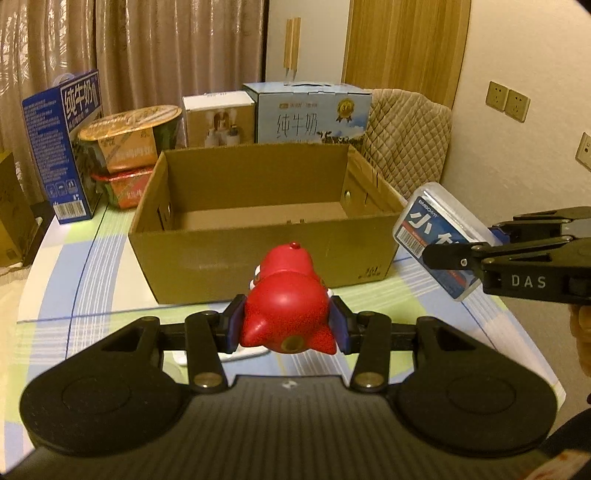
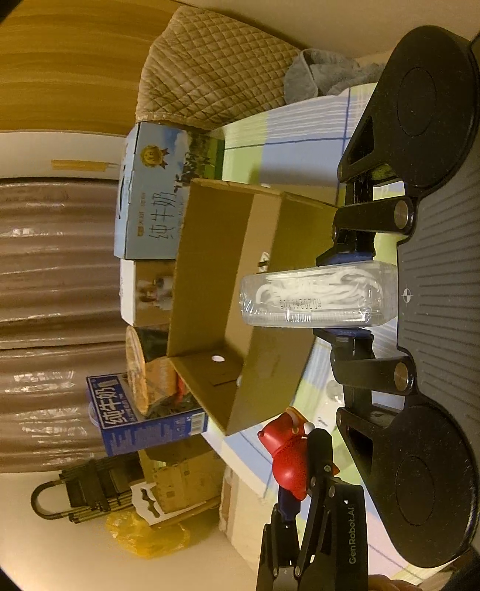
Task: Organize rigid objects
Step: 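Carry the red bird and clear plastic box with both grippers over the cardboard box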
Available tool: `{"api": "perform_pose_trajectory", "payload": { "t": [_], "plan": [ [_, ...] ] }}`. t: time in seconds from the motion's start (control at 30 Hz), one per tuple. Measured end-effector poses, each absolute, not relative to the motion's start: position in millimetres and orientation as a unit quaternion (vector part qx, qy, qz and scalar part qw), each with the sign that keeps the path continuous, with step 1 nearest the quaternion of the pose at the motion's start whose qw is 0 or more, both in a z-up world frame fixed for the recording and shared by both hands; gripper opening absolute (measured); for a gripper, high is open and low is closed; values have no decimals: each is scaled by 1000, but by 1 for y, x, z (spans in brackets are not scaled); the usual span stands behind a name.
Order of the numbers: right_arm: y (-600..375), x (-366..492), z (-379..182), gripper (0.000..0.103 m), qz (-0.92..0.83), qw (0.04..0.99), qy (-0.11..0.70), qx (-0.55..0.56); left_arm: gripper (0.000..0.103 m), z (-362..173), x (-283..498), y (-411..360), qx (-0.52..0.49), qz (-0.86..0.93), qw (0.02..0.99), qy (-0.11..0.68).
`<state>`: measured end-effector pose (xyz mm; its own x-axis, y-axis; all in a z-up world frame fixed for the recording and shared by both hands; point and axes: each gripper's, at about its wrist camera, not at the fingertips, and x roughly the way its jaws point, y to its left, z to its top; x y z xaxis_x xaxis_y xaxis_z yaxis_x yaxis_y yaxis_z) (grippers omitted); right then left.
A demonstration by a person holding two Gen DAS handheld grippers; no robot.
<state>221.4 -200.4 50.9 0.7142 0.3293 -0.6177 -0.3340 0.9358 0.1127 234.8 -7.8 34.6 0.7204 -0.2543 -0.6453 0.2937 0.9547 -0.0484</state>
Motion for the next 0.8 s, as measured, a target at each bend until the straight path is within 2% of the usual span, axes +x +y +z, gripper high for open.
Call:
{"api": "perform_pose_trajectory", "payload": {
  "t": [0.37,0.8],
  "plan": [
    [-206,262,68,29,171,923,344,6,42,60,271,-4,33,-151,928,338],
    [-216,334,75,29,144,924,355,20,42,76,357,7,24,-134,928,345]
  ]
}}
